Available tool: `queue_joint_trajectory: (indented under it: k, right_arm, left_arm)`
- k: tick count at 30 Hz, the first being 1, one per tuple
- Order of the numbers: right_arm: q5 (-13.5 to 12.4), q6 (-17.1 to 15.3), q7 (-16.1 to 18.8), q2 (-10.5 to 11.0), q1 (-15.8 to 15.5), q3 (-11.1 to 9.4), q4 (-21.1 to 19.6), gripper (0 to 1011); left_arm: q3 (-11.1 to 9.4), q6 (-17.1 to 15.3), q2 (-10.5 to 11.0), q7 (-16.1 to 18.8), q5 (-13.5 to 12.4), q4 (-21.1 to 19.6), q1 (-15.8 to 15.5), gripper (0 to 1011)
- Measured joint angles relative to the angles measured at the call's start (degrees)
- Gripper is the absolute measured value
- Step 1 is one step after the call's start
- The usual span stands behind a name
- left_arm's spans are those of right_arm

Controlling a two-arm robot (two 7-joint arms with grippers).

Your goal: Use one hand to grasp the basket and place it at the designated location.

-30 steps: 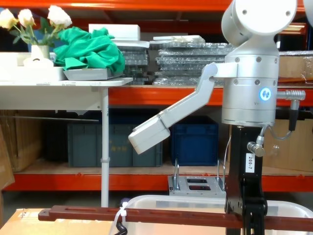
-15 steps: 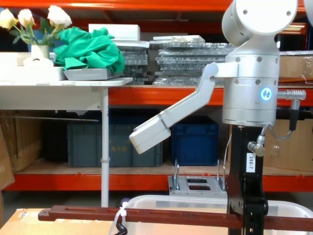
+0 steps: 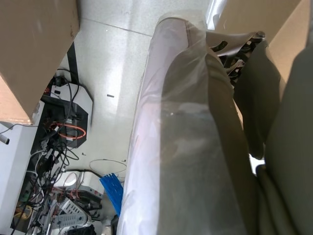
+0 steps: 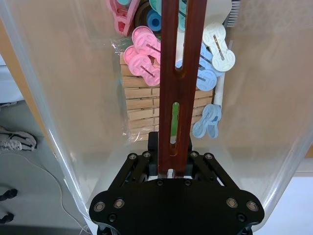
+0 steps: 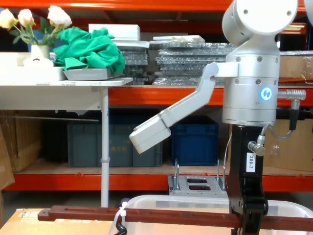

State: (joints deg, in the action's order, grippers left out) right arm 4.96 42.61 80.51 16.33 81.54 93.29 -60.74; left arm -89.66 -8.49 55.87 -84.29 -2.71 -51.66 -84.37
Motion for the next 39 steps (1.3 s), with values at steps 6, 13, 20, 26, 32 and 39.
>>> queue_joint_trajectory:
  k: [6, 13, 20, 26, 32, 39]
  right_arm:
    - [0.00, 0.04, -0.03, 0.00, 0.00, -0.02, 0.00, 221]
    - [0.00, 0.05, -0.03, 0.00, 0.00, -0.03, 0.00, 221]
    - [0.00, 0.05, -0.05, 0.01, 0.00, -0.04, -0.03, 221]
    - [0.03, 0.01, -0.31, 0.85, 0.32, -0.34, -1.23, 221]
    - [0.50, -0.69, -0.74, 3.27, 2.21, -1.37, -4.82, 221]
    - [0.79, -1.34, -0.91, 5.00, 3.55, -1.88, -7.11, 221]
  left_arm:
    - [0.00, 0.00, 0.00, 0.00, 0.00, 0.00, 0.00, 0]
    - [0.00, 0.00, 0.00, 0.00, 0.00, 0.00, 0.00, 0]
    - [0.00, 0.00, 0.00, -0.01, 0.00, 0.00, 0.00, 0]
    - [0.00, 0.00, 0.00, 0.00, 0.00, 0.01, 0.00, 0]
    - [0.00, 0.00, 0.00, 0.00, 0.00, 0.01, 0.00, 0]
    - [0.00, 0.00, 0.00, 0.00, 0.00, 0.00, 0.00, 0]
